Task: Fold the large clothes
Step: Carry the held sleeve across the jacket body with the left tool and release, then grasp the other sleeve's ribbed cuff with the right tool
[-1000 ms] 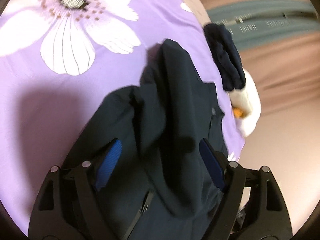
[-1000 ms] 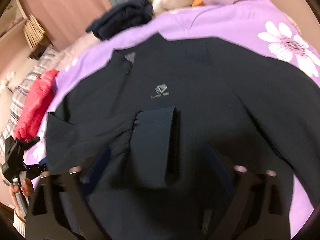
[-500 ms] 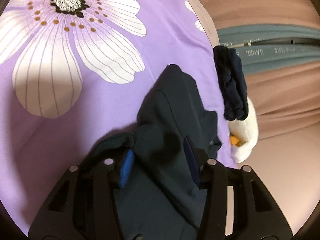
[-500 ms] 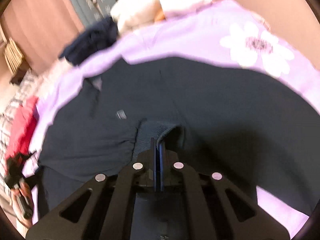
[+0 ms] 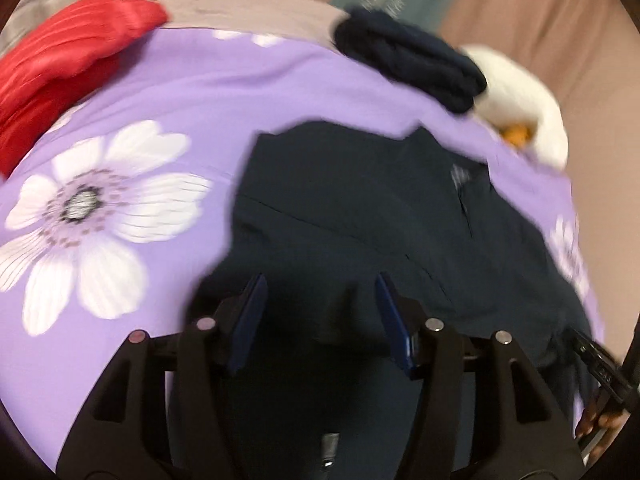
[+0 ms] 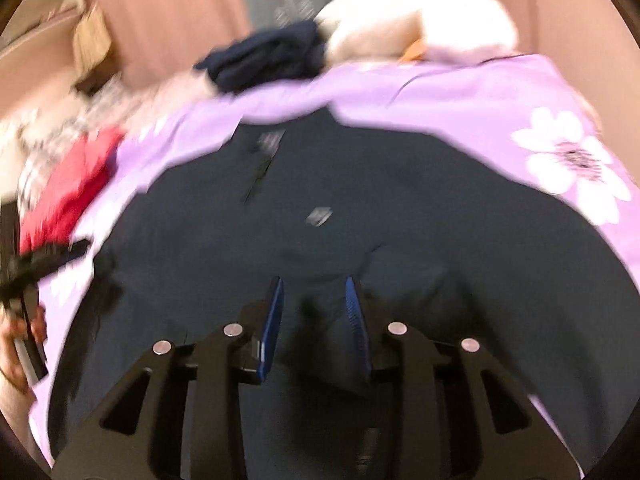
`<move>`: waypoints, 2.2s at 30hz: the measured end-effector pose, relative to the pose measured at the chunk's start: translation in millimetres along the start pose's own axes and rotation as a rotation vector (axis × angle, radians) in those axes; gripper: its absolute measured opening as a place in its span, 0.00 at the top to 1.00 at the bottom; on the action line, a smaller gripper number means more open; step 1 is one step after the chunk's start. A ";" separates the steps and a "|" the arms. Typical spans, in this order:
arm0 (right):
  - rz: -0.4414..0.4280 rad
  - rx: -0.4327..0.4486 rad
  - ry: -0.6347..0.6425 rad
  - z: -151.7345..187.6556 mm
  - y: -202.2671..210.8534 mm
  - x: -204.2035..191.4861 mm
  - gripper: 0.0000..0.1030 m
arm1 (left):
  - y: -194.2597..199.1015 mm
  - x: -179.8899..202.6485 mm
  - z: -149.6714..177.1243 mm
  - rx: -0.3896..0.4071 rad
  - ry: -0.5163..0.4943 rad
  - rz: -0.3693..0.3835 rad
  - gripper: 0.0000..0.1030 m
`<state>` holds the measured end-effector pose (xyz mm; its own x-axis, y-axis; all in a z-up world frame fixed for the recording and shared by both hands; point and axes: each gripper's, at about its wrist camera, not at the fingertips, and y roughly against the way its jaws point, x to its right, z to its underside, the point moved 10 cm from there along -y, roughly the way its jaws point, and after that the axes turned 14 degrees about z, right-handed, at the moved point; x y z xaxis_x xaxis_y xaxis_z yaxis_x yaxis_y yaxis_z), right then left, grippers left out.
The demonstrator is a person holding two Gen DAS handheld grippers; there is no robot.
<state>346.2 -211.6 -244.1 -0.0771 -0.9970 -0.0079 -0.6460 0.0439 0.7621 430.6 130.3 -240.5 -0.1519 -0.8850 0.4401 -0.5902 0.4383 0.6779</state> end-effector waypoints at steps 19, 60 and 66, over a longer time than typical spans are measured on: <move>0.167 0.087 0.005 61.9 104.7 35.2 0.20 | 72.8 77.3 110.1 -0.105 -0.100 0.094 0.02; 0.098 0.168 -1.344 222.6 156.3 321.2 0.12 | 158.8 92.9 226.7 -0.157 0.037 0.107 0.02; 0.225 0.187 -1.352 222.6 149.1 332.3 0.31 | 154.3 92.4 234.8 -0.181 0.045 0.097 0.02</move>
<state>55.2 -522.1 -277.3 -0.7921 -0.1357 -0.5951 -0.6045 0.3094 0.7340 139.4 79.4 -233.5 -0.1632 -0.8314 0.5311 -0.4217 0.5455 0.7243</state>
